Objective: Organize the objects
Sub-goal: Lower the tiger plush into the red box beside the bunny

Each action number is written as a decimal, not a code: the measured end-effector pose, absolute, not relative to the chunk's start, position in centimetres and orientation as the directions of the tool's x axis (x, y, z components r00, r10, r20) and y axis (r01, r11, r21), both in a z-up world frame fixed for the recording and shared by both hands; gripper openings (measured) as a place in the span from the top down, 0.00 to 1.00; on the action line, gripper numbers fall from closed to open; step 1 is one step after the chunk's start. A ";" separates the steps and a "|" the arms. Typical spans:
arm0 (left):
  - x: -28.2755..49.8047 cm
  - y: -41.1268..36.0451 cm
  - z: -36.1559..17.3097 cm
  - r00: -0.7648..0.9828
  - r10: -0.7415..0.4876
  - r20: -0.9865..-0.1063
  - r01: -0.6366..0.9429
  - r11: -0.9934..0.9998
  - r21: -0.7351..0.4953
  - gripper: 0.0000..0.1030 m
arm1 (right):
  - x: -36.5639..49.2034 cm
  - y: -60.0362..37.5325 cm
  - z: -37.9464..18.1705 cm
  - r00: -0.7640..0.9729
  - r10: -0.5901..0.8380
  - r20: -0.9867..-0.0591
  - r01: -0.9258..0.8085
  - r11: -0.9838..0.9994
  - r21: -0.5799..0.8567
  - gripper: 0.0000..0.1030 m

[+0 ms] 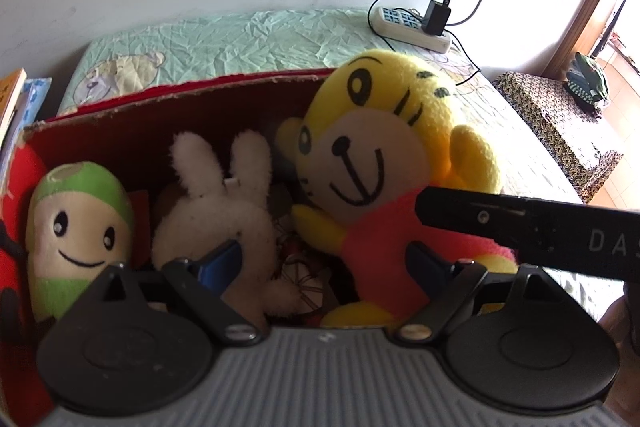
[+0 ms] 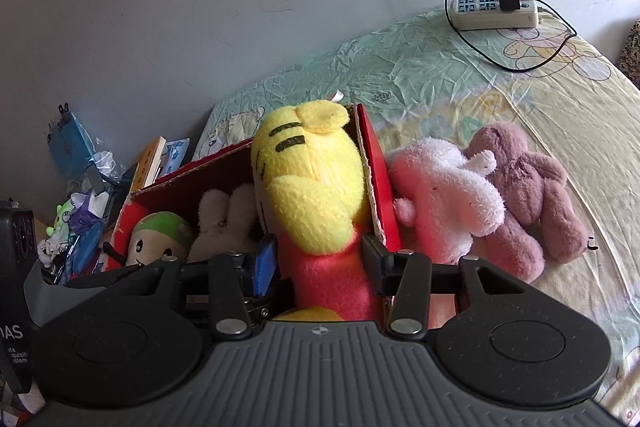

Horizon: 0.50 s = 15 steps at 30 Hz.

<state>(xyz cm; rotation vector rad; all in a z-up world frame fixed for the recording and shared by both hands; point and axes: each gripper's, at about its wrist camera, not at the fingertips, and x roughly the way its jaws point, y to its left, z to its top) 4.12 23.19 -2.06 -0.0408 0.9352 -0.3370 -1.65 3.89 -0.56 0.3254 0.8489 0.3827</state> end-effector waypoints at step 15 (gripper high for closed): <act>3.8 22.9 -2.1 0.539 -0.242 -0.807 0.185 0.968 -0.167 0.15 | -2.2 3.4 -0.8 0.612 0.473 -0.634 -0.244 0.876 0.417 0.59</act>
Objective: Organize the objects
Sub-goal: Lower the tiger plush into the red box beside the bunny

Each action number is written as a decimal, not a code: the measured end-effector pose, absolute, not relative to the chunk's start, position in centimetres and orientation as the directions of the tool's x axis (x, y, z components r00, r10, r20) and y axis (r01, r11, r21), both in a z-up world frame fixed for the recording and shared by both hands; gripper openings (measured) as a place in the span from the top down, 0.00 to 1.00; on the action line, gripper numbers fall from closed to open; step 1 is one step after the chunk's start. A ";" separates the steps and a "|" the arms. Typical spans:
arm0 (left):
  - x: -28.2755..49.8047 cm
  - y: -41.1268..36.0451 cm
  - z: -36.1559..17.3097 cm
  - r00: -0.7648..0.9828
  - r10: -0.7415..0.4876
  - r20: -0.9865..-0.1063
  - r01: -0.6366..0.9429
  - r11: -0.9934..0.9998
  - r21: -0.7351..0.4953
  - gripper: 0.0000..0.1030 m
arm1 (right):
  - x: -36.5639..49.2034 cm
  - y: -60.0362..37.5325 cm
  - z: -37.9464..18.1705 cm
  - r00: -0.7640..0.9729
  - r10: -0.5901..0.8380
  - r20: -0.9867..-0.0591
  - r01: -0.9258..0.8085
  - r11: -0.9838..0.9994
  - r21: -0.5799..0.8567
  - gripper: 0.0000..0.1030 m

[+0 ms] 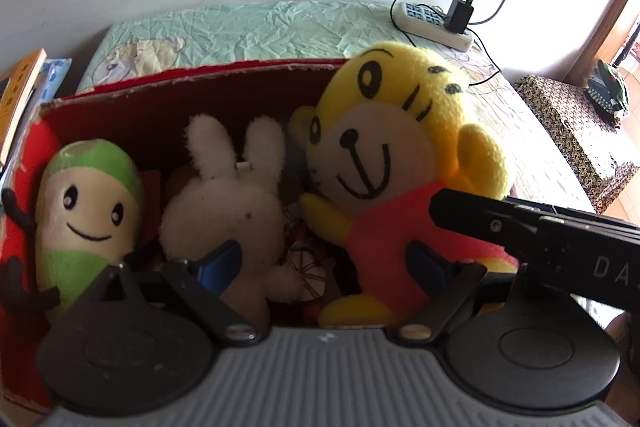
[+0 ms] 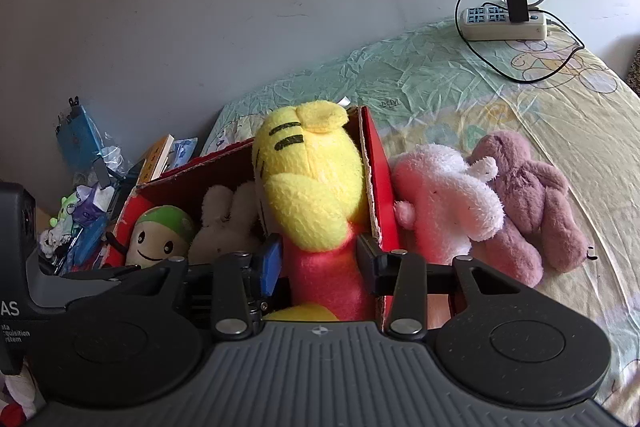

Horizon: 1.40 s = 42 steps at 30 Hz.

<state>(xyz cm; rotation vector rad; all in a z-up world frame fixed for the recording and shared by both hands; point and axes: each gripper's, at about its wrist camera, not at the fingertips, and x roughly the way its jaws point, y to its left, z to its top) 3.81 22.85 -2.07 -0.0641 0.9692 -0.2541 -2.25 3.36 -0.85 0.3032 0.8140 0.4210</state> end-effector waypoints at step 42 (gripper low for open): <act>0.2 18.6 -1.5 0.562 0.146 -0.814 -0.189 0.981 0.045 0.15 | -0.8 0.2 -1.2 0.417 0.682 -0.600 -0.462 0.728 0.506 0.69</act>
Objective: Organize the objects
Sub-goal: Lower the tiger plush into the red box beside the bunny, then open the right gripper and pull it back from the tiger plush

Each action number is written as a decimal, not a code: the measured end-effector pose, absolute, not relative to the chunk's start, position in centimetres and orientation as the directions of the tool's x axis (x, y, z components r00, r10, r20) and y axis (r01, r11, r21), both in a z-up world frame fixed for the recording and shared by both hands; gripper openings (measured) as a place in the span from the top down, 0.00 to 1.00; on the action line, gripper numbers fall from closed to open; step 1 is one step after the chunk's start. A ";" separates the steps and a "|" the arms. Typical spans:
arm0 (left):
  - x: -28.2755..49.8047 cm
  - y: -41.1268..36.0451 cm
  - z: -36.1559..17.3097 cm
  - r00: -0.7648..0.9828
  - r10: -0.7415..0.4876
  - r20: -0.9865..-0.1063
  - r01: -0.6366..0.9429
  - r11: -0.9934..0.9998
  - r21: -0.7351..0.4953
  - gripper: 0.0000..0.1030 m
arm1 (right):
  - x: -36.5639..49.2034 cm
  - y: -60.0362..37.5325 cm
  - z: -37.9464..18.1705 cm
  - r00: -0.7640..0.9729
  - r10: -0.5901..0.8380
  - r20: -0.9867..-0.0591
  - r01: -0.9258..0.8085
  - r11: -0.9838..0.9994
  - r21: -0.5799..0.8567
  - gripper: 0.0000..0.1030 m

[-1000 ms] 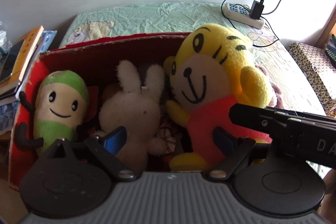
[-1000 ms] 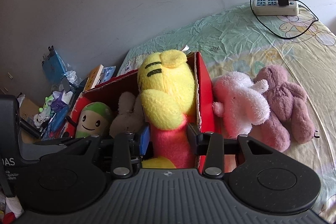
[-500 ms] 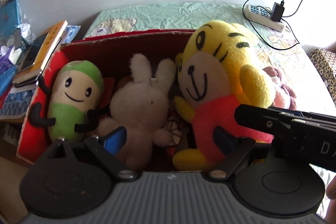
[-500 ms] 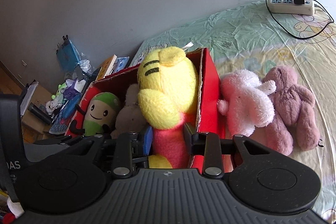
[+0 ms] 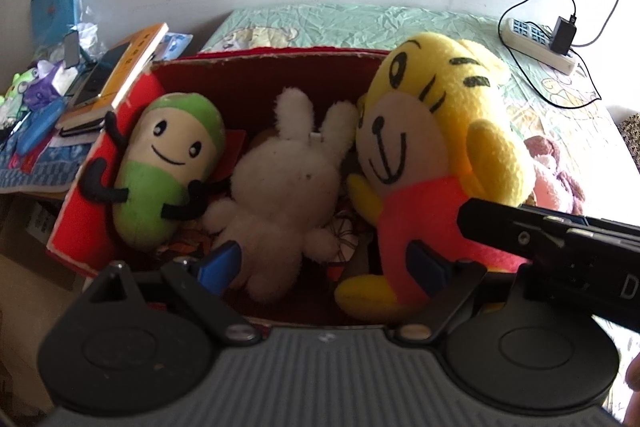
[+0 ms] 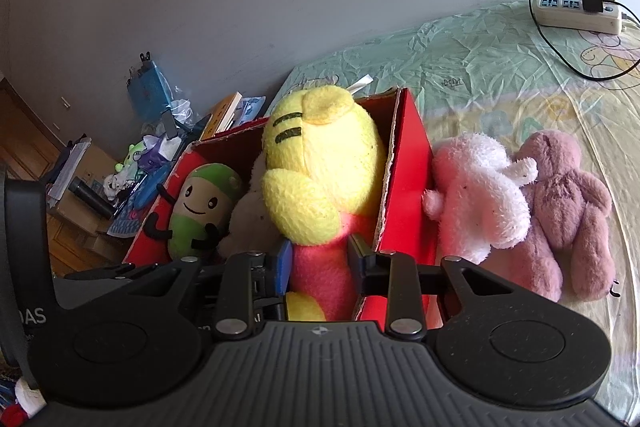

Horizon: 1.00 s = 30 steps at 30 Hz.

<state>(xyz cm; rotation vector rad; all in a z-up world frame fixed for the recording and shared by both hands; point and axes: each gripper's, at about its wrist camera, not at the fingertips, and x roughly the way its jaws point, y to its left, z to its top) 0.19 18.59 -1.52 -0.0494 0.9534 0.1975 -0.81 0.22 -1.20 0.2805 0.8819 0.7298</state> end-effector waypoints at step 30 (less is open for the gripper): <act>-3.7 13.9 1.4 0.566 0.424 -0.707 -0.367 0.897 0.245 0.15 | -2.0 -4.3 0.1 0.332 0.800 -0.500 -0.564 0.593 0.575 0.66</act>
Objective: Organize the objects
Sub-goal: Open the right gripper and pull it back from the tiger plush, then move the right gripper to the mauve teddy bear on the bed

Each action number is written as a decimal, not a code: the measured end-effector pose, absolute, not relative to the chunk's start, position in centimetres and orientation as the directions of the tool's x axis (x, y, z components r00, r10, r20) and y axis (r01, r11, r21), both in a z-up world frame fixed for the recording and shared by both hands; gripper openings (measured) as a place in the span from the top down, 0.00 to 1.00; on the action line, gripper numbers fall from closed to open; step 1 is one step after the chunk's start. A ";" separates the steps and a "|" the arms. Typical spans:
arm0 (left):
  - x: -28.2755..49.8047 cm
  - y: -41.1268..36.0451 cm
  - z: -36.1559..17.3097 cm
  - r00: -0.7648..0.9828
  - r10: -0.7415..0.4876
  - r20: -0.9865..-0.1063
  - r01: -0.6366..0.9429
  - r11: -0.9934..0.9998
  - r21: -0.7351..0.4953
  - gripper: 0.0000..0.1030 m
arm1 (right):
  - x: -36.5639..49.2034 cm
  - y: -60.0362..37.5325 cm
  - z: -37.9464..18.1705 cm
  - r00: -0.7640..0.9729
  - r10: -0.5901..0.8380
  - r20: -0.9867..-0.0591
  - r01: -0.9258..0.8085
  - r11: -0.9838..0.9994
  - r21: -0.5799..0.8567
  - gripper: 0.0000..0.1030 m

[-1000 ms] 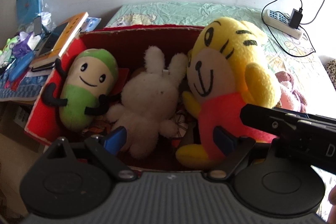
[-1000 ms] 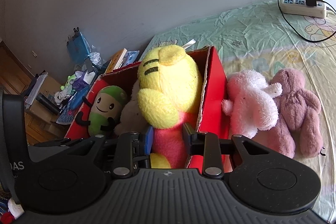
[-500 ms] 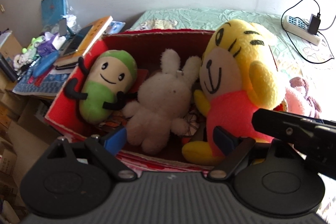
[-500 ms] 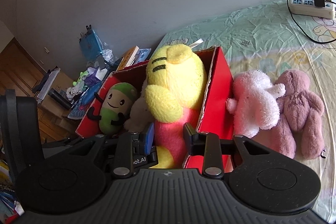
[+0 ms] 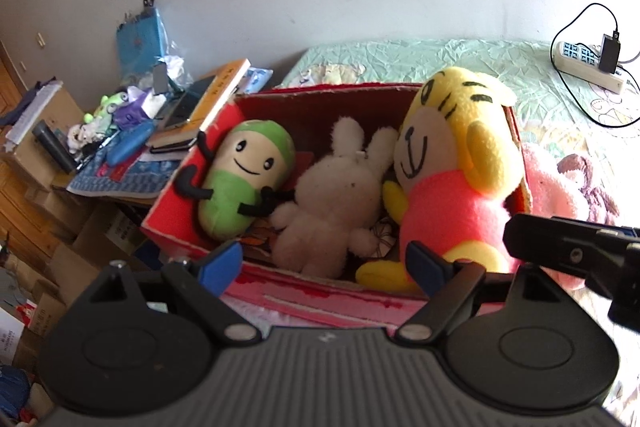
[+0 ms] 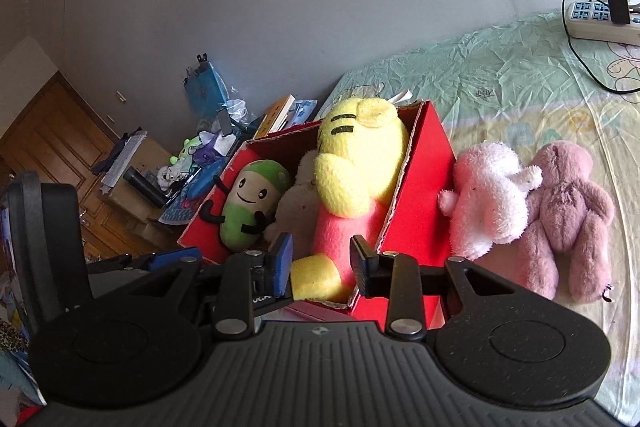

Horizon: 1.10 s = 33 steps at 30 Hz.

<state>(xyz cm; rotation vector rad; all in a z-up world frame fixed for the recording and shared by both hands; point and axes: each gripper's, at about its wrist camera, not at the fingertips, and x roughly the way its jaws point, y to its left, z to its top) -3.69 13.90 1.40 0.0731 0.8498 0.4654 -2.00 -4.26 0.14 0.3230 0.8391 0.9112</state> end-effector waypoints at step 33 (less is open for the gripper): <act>-3.9 -0.8 -1.3 0.527 0.157 -0.835 -0.037 0.986 0.162 0.15 | -2.0 -16.6 -3.7 0.419 0.689 -0.591 -0.379 0.724 0.576 0.60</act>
